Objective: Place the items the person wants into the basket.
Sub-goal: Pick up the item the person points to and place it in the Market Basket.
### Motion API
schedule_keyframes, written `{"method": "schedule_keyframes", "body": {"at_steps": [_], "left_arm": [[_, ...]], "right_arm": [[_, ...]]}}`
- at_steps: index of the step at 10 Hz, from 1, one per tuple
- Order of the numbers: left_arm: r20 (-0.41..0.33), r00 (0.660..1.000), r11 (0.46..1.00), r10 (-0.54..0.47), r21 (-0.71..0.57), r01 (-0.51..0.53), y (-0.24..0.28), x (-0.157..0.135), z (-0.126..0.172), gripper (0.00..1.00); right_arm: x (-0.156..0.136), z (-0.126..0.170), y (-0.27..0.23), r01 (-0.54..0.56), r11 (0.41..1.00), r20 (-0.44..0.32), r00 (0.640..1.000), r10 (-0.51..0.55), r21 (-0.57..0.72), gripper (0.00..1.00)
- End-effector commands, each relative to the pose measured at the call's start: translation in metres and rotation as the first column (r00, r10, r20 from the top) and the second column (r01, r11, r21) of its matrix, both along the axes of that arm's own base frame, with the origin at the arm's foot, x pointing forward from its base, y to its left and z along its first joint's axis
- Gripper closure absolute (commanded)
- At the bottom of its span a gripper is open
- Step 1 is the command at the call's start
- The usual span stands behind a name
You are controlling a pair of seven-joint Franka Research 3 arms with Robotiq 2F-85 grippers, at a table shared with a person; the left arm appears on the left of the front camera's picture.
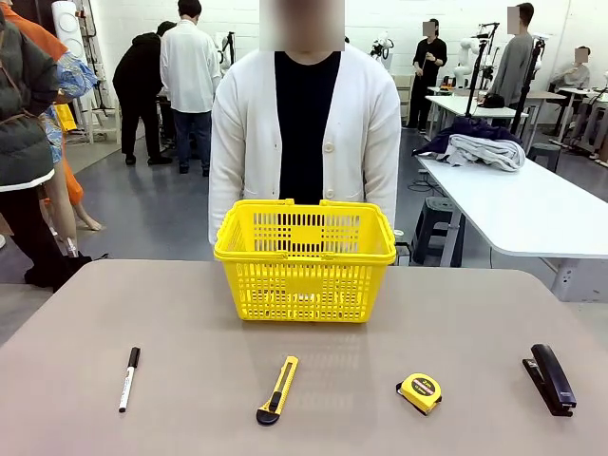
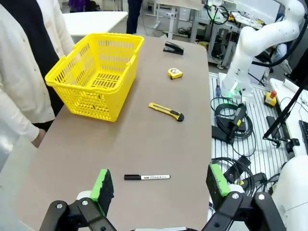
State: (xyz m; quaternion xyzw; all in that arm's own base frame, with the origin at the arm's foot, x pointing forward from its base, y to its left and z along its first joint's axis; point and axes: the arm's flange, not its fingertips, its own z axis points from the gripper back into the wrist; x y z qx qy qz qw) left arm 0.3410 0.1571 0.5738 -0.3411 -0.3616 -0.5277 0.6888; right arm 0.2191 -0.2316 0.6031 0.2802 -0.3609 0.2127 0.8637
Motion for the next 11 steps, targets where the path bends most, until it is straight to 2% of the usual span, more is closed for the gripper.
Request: {"method": "schedule_keyframes", "body": {"at_steps": [1,3,4,11], "left_arm": [[0.041,0.999,0.998,0.028,-0.050,-0.026,0.004,-0.007,0.007,0.00],[0.063,0.994,0.994,0.089,-0.072,-0.084,0.019,-0.020,0.012,0.00],[0.024,0.999,0.998,0.045,-0.037,-0.044,0.011,-0.006,0.007,0.00],[0.024,0.999,0.998,0.045,-0.037,-0.044,0.011,-0.006,0.007,0.00]], "right_arm": [[0.001,0.000,0.000,-0.015,1.000,0.018,1.000,0.015,0.012,0.00],[0.001,0.000,0.000,-0.015,1.000,0.018,1.000,0.015,0.012,0.00],[0.001,0.000,0.000,-0.015,1.000,0.018,1.000,0.015,0.012,0.00],[0.001,0.000,0.000,-0.015,1.000,0.018,1.000,0.015,0.012,0.00]]}}
